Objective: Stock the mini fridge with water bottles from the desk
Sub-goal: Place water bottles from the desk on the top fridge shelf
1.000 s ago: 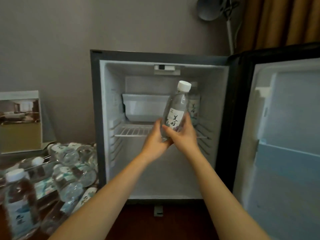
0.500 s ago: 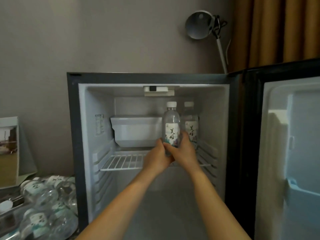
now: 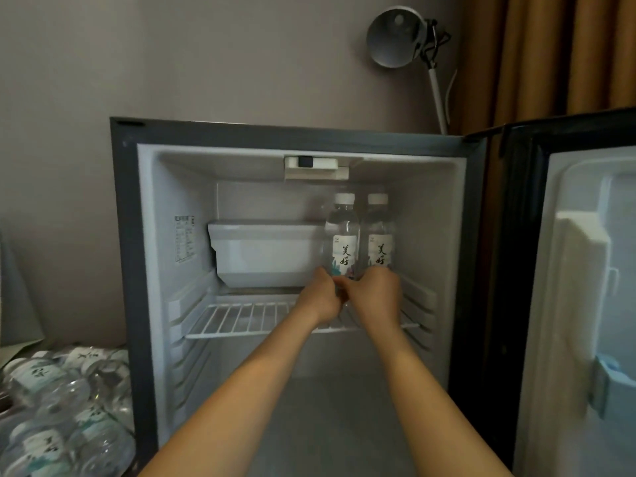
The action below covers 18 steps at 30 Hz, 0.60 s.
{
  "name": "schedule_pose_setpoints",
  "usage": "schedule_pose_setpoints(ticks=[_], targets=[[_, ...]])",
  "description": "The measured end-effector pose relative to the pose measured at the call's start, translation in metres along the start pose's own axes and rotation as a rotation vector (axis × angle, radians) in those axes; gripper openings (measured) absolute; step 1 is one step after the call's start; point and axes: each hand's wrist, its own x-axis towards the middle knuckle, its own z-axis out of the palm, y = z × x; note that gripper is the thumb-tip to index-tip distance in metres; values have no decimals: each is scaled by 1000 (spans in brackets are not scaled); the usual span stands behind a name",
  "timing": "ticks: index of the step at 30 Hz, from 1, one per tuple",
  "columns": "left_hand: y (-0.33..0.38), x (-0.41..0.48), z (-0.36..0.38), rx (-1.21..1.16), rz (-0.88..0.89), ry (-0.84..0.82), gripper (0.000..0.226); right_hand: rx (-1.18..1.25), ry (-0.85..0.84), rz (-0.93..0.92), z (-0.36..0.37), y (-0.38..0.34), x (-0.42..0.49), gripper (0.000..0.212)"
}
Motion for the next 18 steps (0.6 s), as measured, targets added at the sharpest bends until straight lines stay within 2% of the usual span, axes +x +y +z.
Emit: schedule_pose_setpoints(ticks=[4, 7, 11, 12, 16, 18], targets=[[-3, 8, -1, 20, -15, -32, 43, -10, -14, 21, -4, -3, 0, 40], [-3, 6, -2, 32, -8, -60, 43, -33, -21, 28, -7, -3, -1, 46], [-10, 11, -1, 35, 18, -94, 67, -23, -27, 45, -11, -3, -2, 51], [-10, 11, -1, 38, 26, -99, 66, -24, -30, 44, -12, -3, -3, 52], [3, -4, -5, 51, 61, -91, 36, -24, -45, 37, -12, 0, -4, 44], [0, -7, -5, 87, 110, -95, 39, -24, -27, 22, -11, 3, -6, 40]])
